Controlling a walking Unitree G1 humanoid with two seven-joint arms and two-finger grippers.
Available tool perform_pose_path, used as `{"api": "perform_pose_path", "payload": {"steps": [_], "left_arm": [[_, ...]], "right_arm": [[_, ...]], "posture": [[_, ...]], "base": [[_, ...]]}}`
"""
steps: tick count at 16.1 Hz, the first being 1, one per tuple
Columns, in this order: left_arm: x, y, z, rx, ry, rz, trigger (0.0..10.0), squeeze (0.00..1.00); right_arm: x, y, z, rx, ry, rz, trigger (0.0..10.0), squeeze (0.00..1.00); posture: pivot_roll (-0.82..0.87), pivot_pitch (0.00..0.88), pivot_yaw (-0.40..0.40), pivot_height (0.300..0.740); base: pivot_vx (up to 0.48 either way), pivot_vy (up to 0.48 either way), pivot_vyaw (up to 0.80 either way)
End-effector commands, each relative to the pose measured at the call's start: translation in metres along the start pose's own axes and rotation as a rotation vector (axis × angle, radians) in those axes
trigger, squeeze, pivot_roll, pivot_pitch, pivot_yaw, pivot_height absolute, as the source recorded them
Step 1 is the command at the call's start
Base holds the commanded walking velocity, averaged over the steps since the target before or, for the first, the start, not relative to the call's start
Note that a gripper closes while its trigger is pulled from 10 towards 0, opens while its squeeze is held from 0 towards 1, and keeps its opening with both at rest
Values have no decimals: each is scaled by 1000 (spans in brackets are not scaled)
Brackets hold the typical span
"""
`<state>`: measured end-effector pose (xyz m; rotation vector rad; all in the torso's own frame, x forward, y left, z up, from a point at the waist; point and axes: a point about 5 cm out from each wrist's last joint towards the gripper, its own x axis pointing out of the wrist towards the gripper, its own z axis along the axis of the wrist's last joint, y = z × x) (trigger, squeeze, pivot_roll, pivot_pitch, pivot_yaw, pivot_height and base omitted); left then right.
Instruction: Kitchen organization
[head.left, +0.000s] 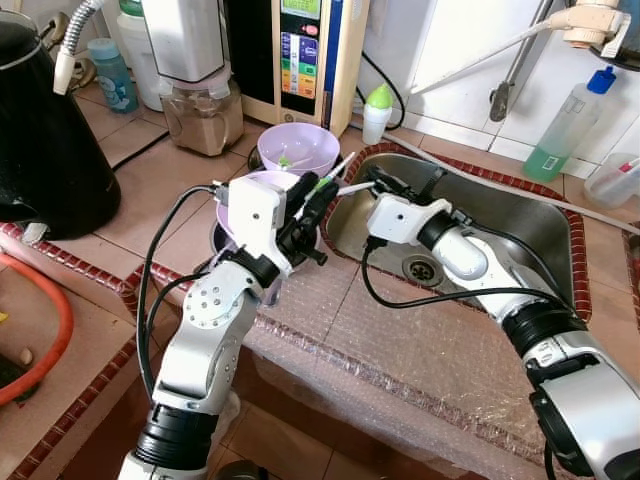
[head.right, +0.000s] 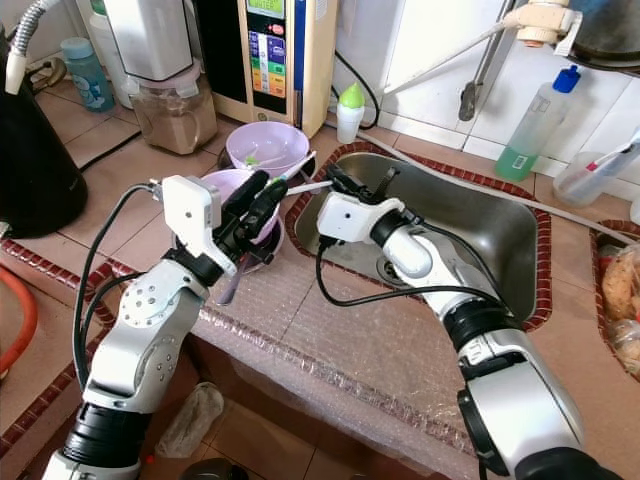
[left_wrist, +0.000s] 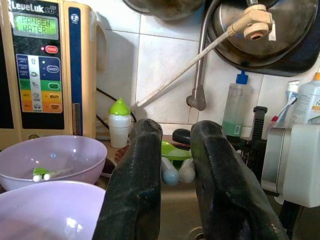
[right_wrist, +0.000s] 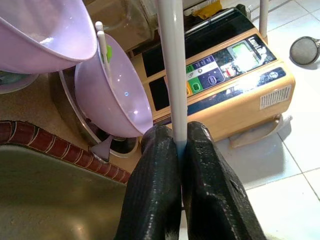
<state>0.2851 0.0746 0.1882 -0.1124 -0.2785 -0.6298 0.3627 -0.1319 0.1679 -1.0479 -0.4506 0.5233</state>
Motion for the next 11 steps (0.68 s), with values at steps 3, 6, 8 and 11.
{"api": "perform_pose_path", "payload": {"steps": [3, 6, 8, 11], "left_arm": [[-3, 0, -7, -18, 32, 2, 10000, 1000], [-4, 2, -5, -3, 25, 9, 10000, 1000], [-6, 1, -3, 36, 22, -11, 10000, 1000], [-8, -1, 2, 76, 14, -34, 10000, 1000]], "right_arm": [[-1, -12, -2, -12, -1, -47, 0, 0], [-2, -13, -5, -14, 8, -45, 0, 0], [-3, -11, -7, -8, 21, -46, 0, 0], [-5, -12, -14, 13, 69, -61, 0, 0]], "posture": [[33, 22, -43, 740], [35, 19, -44, 740], [40, 17, -42, 740], [45, 12, -39, 740]], "base": [[0, 0, 0], [0, 0, 0], [0, 0, 0], [0, 0, 0]]}}
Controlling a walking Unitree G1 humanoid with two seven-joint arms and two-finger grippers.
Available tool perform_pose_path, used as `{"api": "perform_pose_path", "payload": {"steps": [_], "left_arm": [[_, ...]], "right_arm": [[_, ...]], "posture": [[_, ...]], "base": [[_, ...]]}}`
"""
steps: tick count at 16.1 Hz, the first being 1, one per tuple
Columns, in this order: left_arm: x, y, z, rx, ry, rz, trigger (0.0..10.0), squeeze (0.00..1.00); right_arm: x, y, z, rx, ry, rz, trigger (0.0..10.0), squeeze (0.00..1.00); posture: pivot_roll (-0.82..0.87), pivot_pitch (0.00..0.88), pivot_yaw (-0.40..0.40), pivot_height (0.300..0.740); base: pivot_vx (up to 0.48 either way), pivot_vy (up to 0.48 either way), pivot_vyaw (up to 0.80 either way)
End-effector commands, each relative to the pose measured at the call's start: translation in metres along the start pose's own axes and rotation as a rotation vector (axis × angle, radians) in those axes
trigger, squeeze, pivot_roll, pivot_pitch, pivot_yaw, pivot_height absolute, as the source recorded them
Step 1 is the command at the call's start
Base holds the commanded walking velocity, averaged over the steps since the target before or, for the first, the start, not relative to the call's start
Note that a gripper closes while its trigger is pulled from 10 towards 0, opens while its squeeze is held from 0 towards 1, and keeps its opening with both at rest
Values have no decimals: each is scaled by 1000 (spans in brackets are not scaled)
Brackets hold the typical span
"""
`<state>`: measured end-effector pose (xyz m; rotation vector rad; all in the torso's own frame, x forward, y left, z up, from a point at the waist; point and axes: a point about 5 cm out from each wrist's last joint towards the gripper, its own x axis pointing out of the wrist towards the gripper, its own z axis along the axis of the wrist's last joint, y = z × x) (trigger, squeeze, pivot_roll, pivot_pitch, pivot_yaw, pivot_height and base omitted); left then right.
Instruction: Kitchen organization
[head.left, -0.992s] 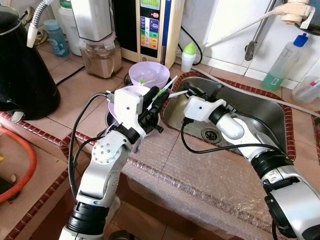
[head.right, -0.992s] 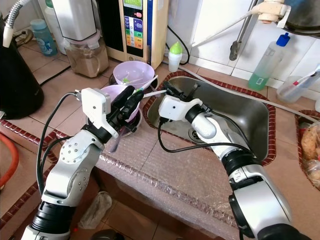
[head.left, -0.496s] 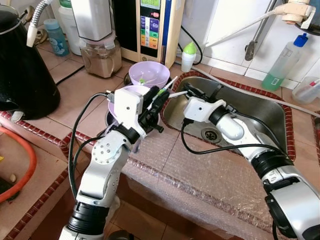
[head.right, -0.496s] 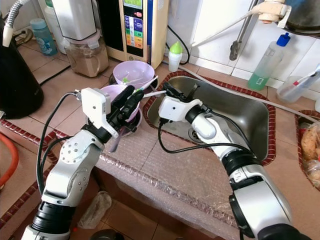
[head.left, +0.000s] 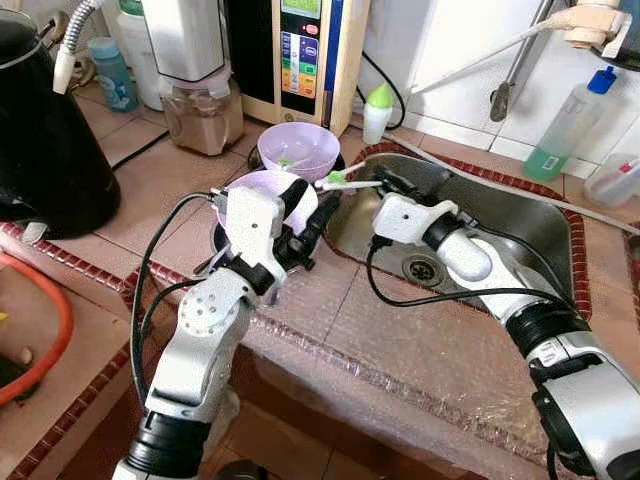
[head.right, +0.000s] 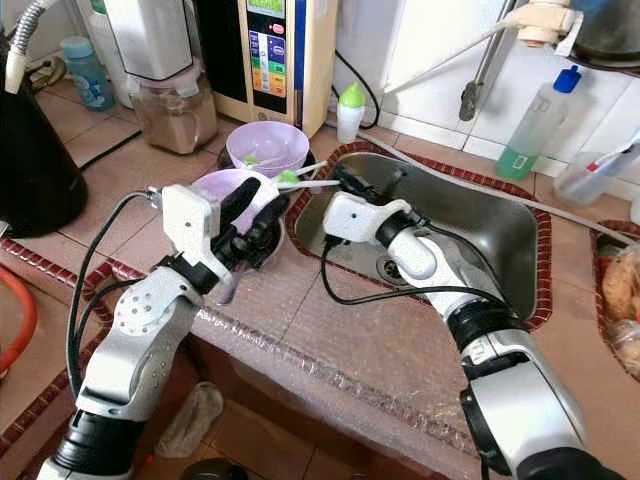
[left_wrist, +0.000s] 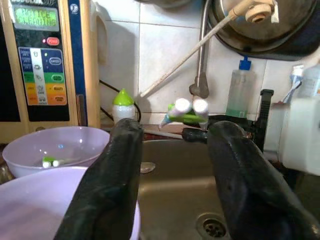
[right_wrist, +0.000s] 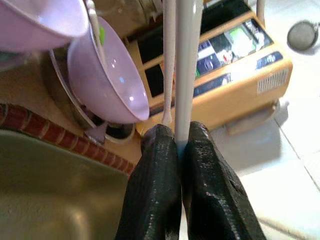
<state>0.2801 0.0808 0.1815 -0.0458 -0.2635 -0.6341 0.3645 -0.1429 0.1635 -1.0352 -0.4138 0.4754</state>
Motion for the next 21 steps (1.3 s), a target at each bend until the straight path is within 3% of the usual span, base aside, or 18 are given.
{"api": "perform_pose_path", "payload": {"steps": [1, 4, 6, 10, 13, 16, 21], "left_arm": [[-3, -2, 8, 28, -23, -12, 10000, 1000], [-20, 5, 2, 39, -5, 35, 10000, 1000], [-28, 7, -1, 58, 14, 64, 10000, 1000], [-27, 8, 1, 75, -1, 84, 10000, 1000], [-24, 8, 2, 87, -8, 82, 10000, 1000], [-23, 0, -7, 55, 60, 6, 10000, 1000], [-23, -11, -16, 27, 122, -91, 10000, 1000]], "right_arm": [[1, -15, -6, 21, 36, -58, 0, 0], [-1, -23, -17, 114, 115, -116, 0, 0], [-5, -21, -33, 189, 234, -114, 0, 0], [-12, -12, -52, 265, 405, -63, 0, 0], [-22, 4, -66, 319, 547, 3, 0, 0], [-36, 21, -76, 369, 654, 39, 0, 0], [-49, 27, -86, 408, 746, 32, 0, 0]], "posture": [[46, 9, -37, 740], [56, 9, -39, 740], [63, 7, -40, 740], [67, 0, -44, 740], [71, 0, -41, 740], [75, 0, -36, 740], [65, 0, -20, 740]], "base": [[0, 0, 0], [0, 0, 0], [0, 0, 0], [0, 0, 0], [0, 0, 0], [0, 0, 0], [0, 0, 0]]}}
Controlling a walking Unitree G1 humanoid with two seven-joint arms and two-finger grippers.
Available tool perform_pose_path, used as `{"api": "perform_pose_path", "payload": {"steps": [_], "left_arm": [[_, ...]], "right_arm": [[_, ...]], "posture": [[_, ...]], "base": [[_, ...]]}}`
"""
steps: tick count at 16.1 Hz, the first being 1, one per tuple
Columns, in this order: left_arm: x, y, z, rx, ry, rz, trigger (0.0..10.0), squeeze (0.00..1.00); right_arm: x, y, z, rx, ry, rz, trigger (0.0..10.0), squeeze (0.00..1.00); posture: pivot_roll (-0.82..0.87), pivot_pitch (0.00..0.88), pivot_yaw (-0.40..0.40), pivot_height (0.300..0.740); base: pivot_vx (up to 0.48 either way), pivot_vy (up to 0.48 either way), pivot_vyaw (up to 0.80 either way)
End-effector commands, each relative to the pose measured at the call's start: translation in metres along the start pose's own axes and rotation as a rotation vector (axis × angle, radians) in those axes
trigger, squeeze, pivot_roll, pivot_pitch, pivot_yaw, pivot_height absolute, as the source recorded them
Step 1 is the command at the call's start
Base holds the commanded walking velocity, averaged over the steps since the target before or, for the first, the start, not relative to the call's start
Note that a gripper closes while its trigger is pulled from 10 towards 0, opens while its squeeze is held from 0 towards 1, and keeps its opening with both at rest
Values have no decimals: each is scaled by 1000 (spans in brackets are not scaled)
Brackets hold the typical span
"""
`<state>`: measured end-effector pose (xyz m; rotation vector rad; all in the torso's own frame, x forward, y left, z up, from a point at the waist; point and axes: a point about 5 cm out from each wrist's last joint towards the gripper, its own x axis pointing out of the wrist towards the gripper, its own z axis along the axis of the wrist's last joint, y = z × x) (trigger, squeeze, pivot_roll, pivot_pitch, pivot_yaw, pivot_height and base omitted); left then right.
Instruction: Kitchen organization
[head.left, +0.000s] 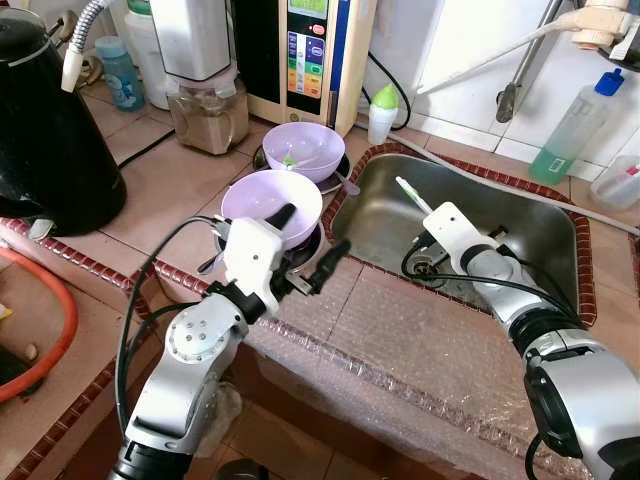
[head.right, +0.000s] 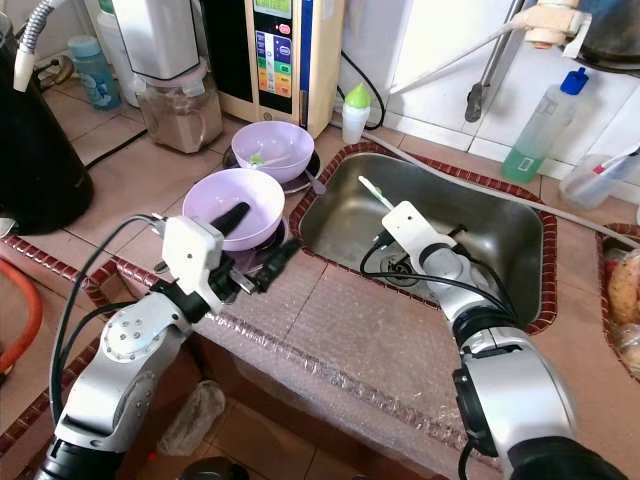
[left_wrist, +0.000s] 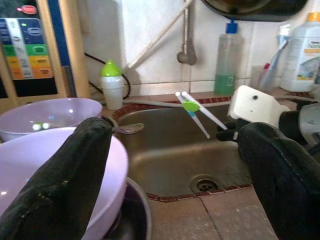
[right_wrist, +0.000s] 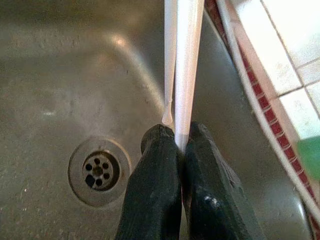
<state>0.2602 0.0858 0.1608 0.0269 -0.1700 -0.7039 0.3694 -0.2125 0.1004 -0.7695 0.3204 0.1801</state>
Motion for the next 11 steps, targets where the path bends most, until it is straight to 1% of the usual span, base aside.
{"api": "perform_pose_path", "payload": {"steps": [1, 2, 3, 5, 7, 9, 11], "left_arm": [[1, -3, -2, -3, 18, -21, 10000, 1000], [2, -3, -3, 4, 28, -29, 10000, 1000], [3, -2, -1, -2, 23, -20, 10000, 1000], [3, 0, 0, -18, 22, -13, 10000, 1000], [2, 0, -1, -10, 31, -10, 10000, 1000], [2, -1, -1, -9, 33, -9, 10000, 1000], [3, -1, -1, -10, 32, -8, 10000, 1000]], "right_arm": [[-2, 0, -11, 24, 49, -2, 0, 0], [-3, 1, -17, 62, 78, 3, 3059, 0], [-4, 3, -20, 141, 98, 19, 10000, 1000], [-4, 0, -20, 145, 103, 8, 10000, 1000], [-4, -1, -22, 143, 112, -1, 10000, 1000], [-5, 0, -22, 155, 112, 9, 10000, 1000], [-4, 4, -20, 196, 104, 40, 10000, 1000]], "posture": [[64, 0, -18, 740], [64, 0, -15, 740], [62, 0, -15, 740], [59, 0, -14, 740], [59, 0, -15, 740], [59, 0, -15, 740], [58, 0, -15, 740]], "base": [[0, 0, 0], [0, 0, 0], [0, 0, 0], [0, 0, 0], [0, 0, 0], [0, 0, 0], [0, 0, 0]]}}
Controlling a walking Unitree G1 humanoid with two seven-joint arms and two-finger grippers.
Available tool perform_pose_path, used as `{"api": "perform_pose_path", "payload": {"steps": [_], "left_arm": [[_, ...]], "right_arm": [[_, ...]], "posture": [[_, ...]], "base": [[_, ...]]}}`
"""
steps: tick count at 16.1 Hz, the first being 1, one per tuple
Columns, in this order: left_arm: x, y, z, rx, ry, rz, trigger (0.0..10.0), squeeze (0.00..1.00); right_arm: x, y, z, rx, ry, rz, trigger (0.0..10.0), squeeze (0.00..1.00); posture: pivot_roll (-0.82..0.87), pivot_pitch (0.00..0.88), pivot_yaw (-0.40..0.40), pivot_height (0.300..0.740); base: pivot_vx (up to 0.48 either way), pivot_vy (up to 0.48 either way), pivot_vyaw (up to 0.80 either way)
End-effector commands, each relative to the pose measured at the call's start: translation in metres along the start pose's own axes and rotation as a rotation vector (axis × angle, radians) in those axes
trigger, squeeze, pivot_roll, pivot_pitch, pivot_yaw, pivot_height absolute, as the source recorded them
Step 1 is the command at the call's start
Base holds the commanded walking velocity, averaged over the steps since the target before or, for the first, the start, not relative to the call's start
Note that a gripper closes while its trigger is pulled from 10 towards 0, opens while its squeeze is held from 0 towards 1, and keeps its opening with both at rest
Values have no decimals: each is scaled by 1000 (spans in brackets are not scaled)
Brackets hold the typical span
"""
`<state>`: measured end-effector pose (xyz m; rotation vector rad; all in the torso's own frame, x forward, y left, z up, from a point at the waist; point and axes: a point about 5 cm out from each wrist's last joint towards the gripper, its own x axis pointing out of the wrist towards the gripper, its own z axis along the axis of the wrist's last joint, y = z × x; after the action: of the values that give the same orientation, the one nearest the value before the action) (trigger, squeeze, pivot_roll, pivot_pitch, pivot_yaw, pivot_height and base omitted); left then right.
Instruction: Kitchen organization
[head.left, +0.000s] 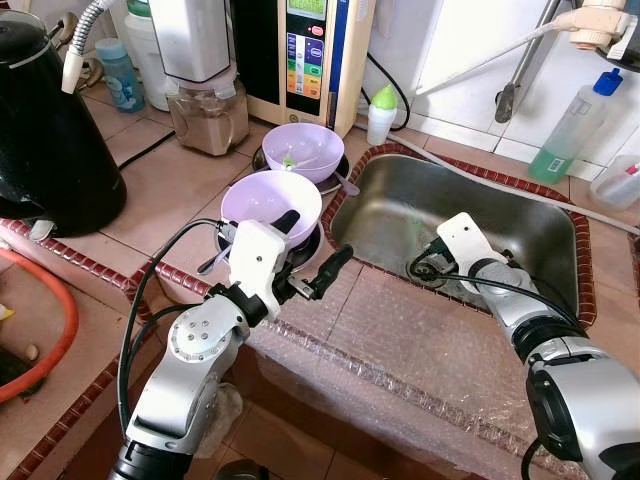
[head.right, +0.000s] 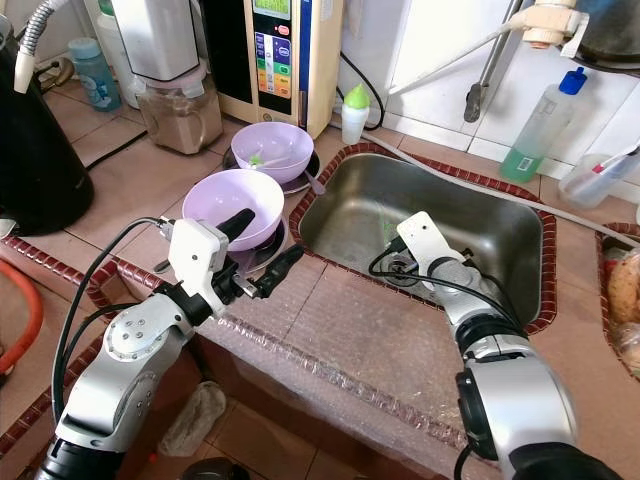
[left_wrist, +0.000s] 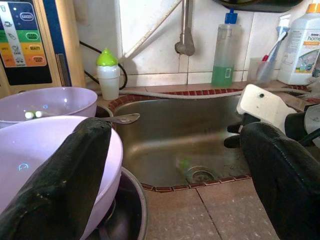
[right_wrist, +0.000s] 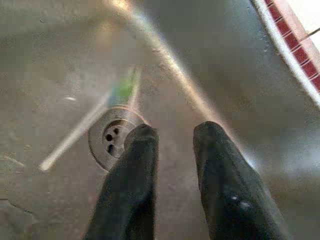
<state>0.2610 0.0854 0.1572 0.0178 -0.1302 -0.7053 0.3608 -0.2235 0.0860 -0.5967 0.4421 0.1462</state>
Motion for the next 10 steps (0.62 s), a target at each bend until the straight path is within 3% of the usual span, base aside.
{"api": "perform_pose_path", "payload": {"steps": [1, 5, 7, 8, 9, 10], "left_arm": [[3, -1, 3, 11, -1, -7, 10000, 1000], [4, -1, 3, 11, -3, -2, 10000, 1000], [4, 1, 5, 9, -12, 22, 10000, 1000], [4, 8, 8, 35, -28, 85, 10000, 737], [4, 11, 10, 44, -38, 108, 10000, 0], [3, 17, 14, 50, -62, 159, 10000, 0]], "right_arm": [[0, 1, 1, 42, -4, 14, 10000, 1000], [0, 1, 5, 71, -18, 41, 10000, 1000], [1, -3, 16, 151, -93, 23, 10000, 1000], [0, -11, 35, 273, -217, -21, 10000, 1000], [-1, -14, 40, 306, -257, -36, 10000, 1000], [-3, -17, 48, 354, -324, -52, 10000, 1000]], "posture": [[58, 0, -14, 740], [58, 0, -16, 740], [58, 0, -17, 740], [60, 0, -18, 740], [59, 1, -19, 740], [58, 1, -20, 740]], "base": [[0, 0, 0], [0, 0, 0], [0, 0, 0], [0, 0, 0], [0, 0, 0], [0, 0, 0]]}}
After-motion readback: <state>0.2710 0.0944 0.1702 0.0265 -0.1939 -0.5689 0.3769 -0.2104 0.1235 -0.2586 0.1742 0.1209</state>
